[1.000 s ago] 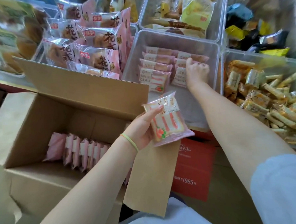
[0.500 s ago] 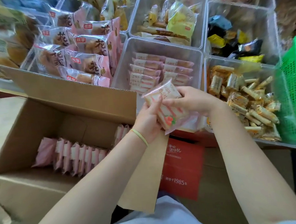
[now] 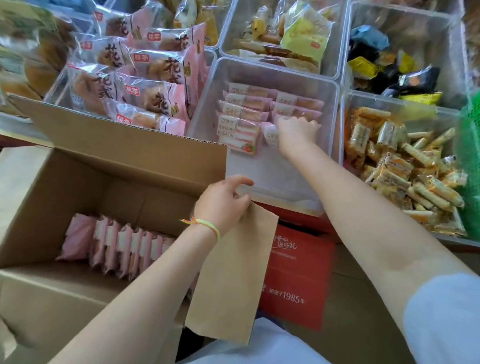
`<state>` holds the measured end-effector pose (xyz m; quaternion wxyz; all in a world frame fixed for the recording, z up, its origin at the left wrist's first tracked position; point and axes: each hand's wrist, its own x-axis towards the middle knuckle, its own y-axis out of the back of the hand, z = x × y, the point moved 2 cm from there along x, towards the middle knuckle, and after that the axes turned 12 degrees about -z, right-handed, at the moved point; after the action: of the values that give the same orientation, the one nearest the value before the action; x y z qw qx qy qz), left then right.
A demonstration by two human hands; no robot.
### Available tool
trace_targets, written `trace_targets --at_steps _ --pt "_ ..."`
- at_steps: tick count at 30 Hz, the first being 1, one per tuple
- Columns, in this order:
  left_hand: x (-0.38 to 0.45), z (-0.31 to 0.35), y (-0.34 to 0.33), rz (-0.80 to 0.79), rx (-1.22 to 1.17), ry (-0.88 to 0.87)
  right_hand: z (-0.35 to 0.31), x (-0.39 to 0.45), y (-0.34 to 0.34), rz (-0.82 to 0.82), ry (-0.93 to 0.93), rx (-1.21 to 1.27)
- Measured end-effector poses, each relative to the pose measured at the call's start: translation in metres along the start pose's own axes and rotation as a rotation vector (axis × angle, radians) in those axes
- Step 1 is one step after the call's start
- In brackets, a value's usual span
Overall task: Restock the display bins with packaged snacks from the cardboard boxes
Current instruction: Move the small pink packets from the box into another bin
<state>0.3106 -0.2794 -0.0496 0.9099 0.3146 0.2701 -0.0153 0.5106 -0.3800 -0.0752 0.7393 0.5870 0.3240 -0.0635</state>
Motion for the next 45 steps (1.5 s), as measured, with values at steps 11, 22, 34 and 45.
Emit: trace_targets --at_steps 11,22,34,45 --pt "-0.003 0.002 0.009 -0.039 0.02 0.033 0.006 0.017 -0.029 0.195 0.018 0.052" --pt "-0.016 -0.007 0.01 -0.103 -0.076 -0.087 -0.018 -0.138 0.02 0.148 0.22 0.623" --pt "-0.081 -0.178 0.038 0.039 0.025 0.195 -0.179 -0.204 -0.083 -0.403 0.292 0.534" --pt "-0.109 -0.267 0.093 0.091 0.35 0.211 -0.255 -0.14 -0.162 -0.178 -0.174 0.602"
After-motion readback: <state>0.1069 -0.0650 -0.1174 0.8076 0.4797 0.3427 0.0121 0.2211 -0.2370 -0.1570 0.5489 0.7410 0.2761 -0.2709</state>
